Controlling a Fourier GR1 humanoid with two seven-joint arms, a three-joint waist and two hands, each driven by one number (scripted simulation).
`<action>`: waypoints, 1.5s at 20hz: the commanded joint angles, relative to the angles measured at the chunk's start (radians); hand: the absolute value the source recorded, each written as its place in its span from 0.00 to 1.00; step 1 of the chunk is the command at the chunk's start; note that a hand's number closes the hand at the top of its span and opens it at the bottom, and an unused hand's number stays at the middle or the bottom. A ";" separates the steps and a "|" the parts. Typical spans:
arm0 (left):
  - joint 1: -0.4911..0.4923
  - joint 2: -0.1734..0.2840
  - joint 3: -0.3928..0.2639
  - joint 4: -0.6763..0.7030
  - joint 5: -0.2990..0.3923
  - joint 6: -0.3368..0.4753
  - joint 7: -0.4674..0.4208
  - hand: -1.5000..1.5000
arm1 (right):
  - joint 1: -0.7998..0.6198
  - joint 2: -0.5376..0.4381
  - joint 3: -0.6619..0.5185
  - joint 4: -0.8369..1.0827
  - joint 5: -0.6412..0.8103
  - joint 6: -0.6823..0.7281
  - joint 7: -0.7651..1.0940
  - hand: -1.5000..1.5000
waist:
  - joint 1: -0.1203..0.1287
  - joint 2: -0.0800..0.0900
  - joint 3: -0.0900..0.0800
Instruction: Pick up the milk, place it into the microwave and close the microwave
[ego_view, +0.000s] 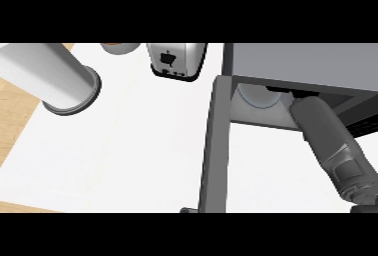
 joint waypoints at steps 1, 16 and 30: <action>-0.004 0.004 -0.021 0.035 -0.024 -0.036 -0.014 0.00 | -0.068 0.005 -0.015 0.050 -0.015 0.068 -0.025 0.00 | -0.004 0.000 0.001; -0.012 -0.005 -0.112 0.066 -0.001 -0.144 -0.038 0.00 | -0.076 0.102 -0.209 0.075 -0.243 0.327 -0.269 0.00 | -0.049 -0.023 0.001; -0.019 -0.140 -0.331 -0.066 -0.096 -0.042 0.080 1.00 | 0.088 0.158 -0.282 0.068 -0.382 0.693 -0.431 0.00 | -0.134 -0.060 -0.003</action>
